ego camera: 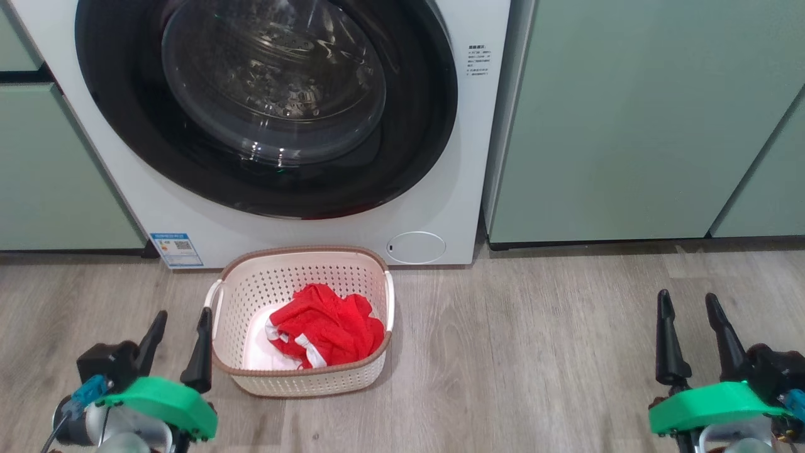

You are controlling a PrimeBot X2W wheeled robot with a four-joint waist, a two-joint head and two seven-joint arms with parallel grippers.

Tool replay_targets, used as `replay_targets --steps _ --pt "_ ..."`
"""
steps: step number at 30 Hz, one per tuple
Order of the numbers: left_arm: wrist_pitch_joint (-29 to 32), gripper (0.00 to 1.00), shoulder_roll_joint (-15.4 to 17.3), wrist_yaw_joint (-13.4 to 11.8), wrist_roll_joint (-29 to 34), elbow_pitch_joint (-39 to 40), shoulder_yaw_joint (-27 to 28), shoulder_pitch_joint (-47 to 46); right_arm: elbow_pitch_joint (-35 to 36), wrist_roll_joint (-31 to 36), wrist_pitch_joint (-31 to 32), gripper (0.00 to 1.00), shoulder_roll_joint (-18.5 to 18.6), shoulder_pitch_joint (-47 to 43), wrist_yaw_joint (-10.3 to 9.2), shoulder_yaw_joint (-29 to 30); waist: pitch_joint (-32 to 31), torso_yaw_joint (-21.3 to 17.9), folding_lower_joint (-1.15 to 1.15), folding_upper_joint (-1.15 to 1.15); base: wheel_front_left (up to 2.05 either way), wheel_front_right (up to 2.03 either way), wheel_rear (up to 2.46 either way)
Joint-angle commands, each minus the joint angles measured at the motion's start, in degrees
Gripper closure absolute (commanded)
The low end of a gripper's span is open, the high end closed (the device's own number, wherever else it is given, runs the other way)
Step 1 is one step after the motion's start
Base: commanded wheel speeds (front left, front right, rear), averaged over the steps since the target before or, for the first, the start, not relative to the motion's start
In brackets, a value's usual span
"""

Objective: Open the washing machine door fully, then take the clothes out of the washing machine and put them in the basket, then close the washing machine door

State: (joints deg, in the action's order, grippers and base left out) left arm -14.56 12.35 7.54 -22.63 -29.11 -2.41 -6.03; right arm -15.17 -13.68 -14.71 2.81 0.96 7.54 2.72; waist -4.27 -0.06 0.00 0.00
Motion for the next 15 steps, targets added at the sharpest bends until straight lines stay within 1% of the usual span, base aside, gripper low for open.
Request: replay_targets --steps 1,15 --pt "-0.4 0.0 1.0 -0.1 0.5 1.6 2.5 -3.4 1.9 -0.2 -0.3 0.0 0.1 1.4 -0.05 -1.3 0.1 -0.1 0.0 0.0 0.0 0.0 0.0" --pt "-0.4 0.0 0.3 -0.1 0.3 1.1 2.1 -3.2 1.3 -0.7 -0.3 0.0 0.1 1.5 -0.05 -1.5 0.1 -0.1 0.0 0.0 0.0 0.0 0.0"
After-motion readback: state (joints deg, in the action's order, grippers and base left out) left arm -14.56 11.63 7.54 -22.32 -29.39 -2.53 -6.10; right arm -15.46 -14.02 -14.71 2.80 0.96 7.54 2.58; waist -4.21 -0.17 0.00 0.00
